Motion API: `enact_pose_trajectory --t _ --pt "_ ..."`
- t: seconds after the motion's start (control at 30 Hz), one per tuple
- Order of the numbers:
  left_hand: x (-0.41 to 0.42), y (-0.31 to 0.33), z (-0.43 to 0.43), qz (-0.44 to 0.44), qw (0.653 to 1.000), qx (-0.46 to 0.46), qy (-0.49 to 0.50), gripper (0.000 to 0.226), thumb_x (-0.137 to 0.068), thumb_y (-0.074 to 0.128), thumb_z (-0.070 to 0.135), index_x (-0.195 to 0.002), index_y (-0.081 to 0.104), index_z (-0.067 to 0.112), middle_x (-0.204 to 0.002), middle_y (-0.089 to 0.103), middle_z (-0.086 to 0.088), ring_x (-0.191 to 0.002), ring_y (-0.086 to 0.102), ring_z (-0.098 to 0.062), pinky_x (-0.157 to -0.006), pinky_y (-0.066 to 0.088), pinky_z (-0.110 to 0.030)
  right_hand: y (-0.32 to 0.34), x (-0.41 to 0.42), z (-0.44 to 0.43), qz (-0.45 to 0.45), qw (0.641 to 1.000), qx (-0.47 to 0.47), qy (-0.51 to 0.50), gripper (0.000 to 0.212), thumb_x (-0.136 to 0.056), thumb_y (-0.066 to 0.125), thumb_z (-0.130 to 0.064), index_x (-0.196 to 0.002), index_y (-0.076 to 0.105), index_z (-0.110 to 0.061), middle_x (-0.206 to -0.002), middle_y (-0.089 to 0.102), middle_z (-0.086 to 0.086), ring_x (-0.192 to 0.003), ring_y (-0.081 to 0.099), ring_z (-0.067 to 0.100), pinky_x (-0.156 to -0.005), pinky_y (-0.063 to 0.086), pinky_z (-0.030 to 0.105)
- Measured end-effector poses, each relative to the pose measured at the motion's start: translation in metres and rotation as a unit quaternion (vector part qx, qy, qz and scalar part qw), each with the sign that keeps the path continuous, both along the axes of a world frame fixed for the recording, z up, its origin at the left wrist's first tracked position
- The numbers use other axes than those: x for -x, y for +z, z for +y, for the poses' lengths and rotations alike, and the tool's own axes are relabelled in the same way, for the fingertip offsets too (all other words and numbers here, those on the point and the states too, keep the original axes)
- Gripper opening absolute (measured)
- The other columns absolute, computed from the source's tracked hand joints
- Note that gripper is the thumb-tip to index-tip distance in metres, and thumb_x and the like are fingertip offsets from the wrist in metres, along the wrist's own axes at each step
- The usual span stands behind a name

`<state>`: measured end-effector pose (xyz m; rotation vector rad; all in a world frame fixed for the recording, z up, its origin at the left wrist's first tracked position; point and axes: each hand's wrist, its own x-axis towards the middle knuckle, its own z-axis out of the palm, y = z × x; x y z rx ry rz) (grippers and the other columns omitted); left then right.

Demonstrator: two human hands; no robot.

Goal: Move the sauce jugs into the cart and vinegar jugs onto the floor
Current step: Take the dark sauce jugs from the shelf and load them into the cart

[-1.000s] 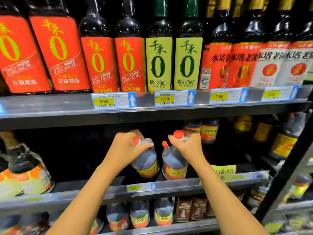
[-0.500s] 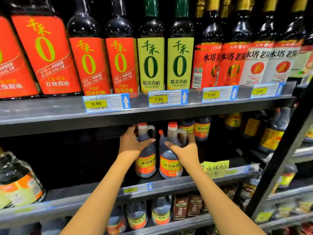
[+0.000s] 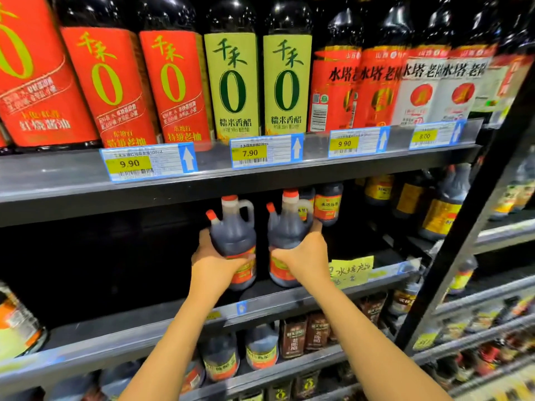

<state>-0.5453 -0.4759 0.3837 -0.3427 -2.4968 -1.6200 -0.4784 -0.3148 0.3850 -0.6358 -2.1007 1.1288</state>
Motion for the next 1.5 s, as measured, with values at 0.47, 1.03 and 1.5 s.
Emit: enact_pose_trajectory --t 0.47,1.03,1.5 --pt "-0.012 -0.001 0.136 -0.027 0.995 0.078 -0.052 0.077 -0.068 0.076 0.044 -0.131 0.036 0.024 -0.117 0.062 -0.011 -0.103 0.061 -0.036 -0.076 0.049 -0.036 0.006 -0.003 0.124 -0.045 0.997 0.054 -0.022 0.074 -0.061 0.087 -0.026 -0.118 0.042 -0.007 -0.113 0.061 0.013 -0.107 0.061 0.029 -0.074 0.045 0.028" --pt "0.000 -0.029 0.197 -0.028 0.997 0.067 0.030 0.073 -0.075 0.077 0.030 -0.133 0.037 0.012 -0.120 0.060 -0.014 -0.107 0.060 -0.035 -0.082 0.049 -0.039 -0.018 0.021 0.192 -0.130 0.990 0.059 0.003 0.067 -0.062 0.087 -0.023 -0.102 0.035 -0.013 -0.121 0.057 0.016 -0.110 0.057 0.029 -0.081 0.041 0.030" --pt "0.027 -0.036 0.210 0.004 0.998 0.036 0.052 0.078 -0.073 0.078 0.029 -0.139 0.039 0.012 -0.131 0.052 -0.015 -0.117 0.053 -0.034 -0.095 0.046 -0.044 -0.028 0.038 0.181 -0.038 0.996 0.076 0.009 0.058 -0.074 0.078 -0.028 -0.122 0.050 -0.011 -0.109 0.063 0.008 -0.100 0.061 0.025 -0.078 0.041 0.023"
